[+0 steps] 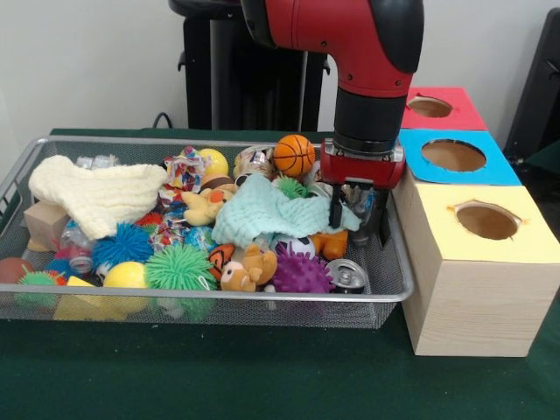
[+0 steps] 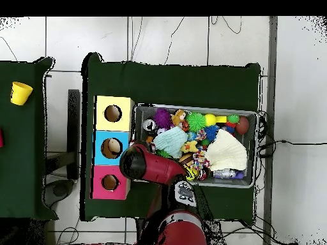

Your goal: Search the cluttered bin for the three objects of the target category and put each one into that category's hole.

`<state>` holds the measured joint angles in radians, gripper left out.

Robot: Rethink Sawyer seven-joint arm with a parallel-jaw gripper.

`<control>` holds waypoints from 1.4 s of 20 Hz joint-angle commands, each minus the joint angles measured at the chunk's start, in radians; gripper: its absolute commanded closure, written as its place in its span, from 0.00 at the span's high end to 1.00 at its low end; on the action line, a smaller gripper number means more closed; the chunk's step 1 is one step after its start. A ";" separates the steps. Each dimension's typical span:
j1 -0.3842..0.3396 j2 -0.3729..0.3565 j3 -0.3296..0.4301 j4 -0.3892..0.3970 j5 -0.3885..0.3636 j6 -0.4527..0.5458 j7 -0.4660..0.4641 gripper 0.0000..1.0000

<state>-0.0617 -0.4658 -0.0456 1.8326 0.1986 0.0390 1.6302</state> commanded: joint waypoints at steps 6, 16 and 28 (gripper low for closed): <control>0.021 0.032 0.104 0.004 0.038 0.234 0.165 1.00; 0.031 -0.007 0.058 -0.037 0.027 0.418 0.142 1.00; 0.027 0.021 0.049 -0.066 -0.003 0.399 0.127 1.00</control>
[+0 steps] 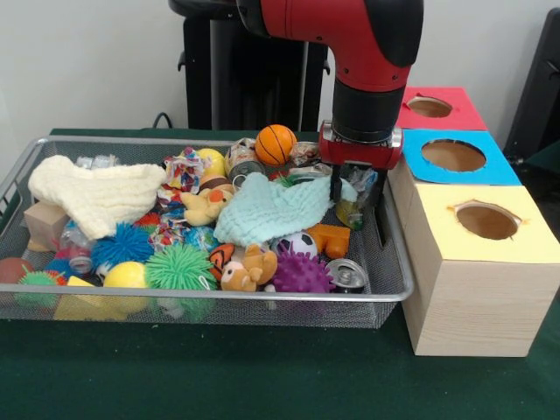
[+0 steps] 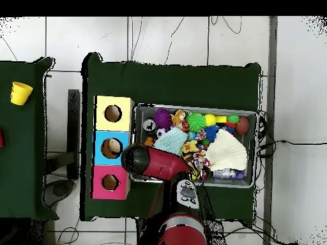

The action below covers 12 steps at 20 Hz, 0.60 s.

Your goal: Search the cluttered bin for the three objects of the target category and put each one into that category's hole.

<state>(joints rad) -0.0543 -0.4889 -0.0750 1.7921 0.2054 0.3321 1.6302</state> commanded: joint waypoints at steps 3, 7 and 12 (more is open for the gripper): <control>0.019 0.077 0.083 -0.037 -0.022 0.037 0.121 1.00; -0.004 0.084 0.120 -0.022 -0.015 -0.023 0.123 1.00; -0.051 0.027 0.194 -0.005 0.012 -0.095 0.141 1.00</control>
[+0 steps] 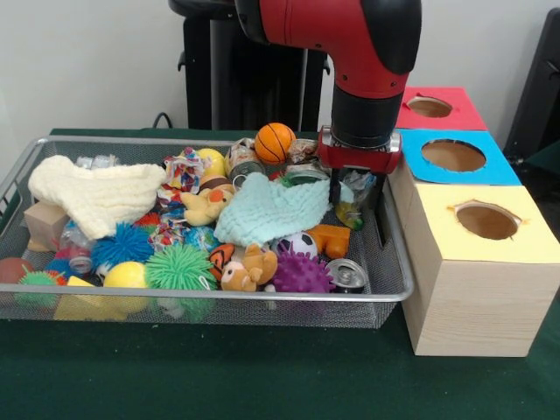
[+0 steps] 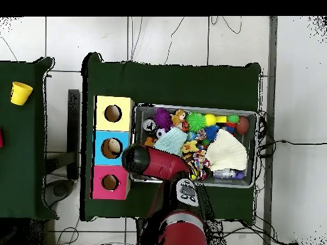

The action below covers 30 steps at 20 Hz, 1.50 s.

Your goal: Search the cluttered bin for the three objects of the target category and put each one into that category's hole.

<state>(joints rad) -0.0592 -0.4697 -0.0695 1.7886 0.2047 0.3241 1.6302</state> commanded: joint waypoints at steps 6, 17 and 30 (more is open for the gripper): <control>0.024 -0.066 0.094 -0.037 0.005 -0.061 0.172 1.00; 0.080 -0.104 0.014 -0.089 0.028 0.093 0.185 1.00; 0.071 0.054 -0.004 -0.058 -0.020 -0.061 0.162 1.00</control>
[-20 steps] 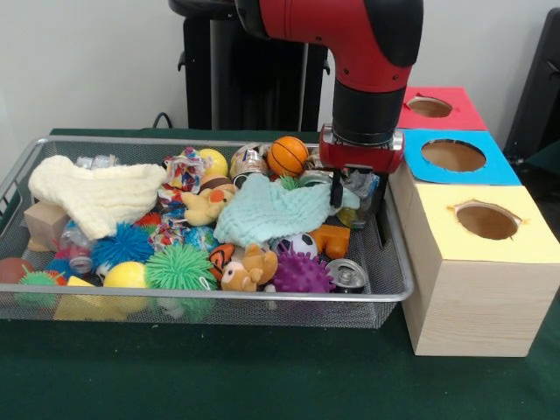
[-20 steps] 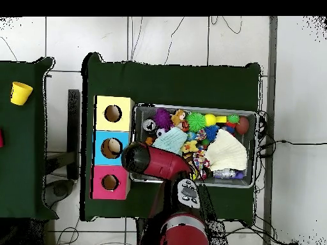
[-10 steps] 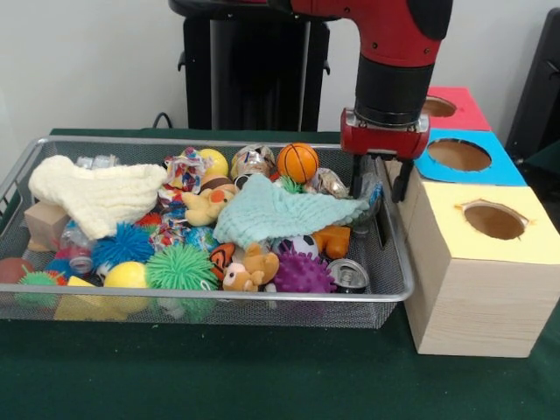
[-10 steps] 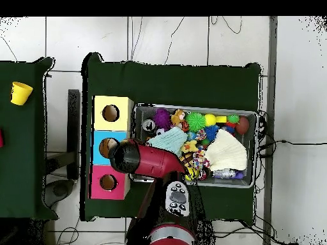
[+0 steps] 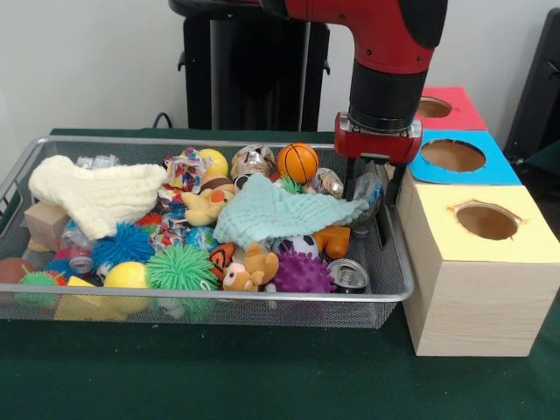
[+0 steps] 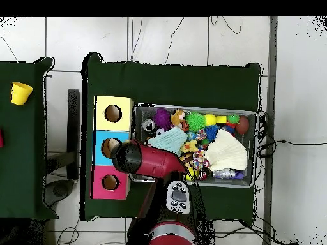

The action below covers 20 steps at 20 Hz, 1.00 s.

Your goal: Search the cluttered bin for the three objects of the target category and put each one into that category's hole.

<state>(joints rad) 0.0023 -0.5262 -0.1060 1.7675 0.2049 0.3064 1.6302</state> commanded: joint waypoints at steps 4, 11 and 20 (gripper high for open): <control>0.025 0.127 0.004 -0.029 -0.038 -0.092 0.166 1.00; 0.043 0.179 -0.026 -0.033 -0.023 -0.076 0.183 1.00; 0.117 0.214 -0.141 -0.060 -0.026 -0.061 0.200 1.00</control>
<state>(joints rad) 0.1160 -0.4956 -0.2233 1.7186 0.2054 0.2983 1.6302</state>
